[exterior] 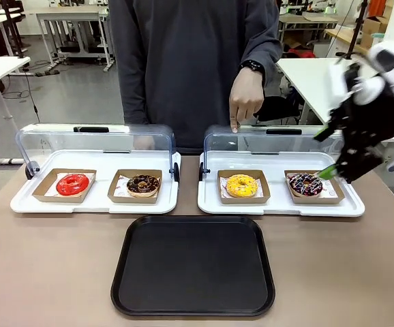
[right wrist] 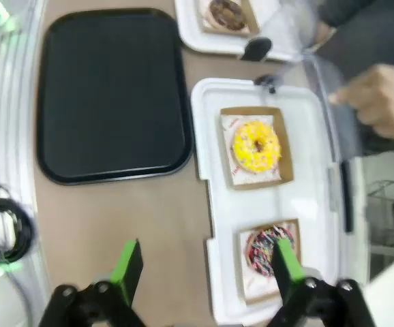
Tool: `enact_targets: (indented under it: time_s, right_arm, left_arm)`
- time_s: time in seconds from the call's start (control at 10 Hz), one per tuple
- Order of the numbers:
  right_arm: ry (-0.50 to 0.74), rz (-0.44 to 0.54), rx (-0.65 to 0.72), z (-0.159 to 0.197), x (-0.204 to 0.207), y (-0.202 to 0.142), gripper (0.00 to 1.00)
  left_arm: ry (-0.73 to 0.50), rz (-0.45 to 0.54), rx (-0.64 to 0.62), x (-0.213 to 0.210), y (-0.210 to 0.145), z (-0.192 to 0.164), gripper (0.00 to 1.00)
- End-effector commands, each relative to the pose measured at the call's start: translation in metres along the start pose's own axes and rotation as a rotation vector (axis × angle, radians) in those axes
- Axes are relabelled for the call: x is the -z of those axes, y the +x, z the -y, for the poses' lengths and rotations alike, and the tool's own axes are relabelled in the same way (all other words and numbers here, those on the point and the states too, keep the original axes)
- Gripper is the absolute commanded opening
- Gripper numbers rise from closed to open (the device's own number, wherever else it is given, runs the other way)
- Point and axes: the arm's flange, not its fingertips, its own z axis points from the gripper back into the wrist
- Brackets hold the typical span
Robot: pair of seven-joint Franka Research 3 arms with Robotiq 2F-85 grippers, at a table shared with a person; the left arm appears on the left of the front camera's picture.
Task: Move the third donut from the left to the tray.
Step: Pick up the Paper togo box containing the Donut indicated by the person and place it on the Handle tray.
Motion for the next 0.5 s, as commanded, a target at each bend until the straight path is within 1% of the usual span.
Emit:
enact_targets:
  time_s: [0.0,0.2,0.4]
  right_arm:
    - [-0.042,-0.072,-0.056,-0.011,0.044,0.009,1.0]
    - [-0.012,-0.096,-0.085,-0.013,0.09,0.021,1.0]
    - [0.024,-0.108,-0.063,-0.006,0.12,0.016,1.0]
  left_arm:
    - [-0.009,0.003,0.014,-0.001,0.001,0.001,1.0]
    - [-0.009,0.003,0.014,-0.001,0.001,0.001,1.0]
    - [-0.009,0.003,0.014,-0.001,0.001,0.001,1.0]
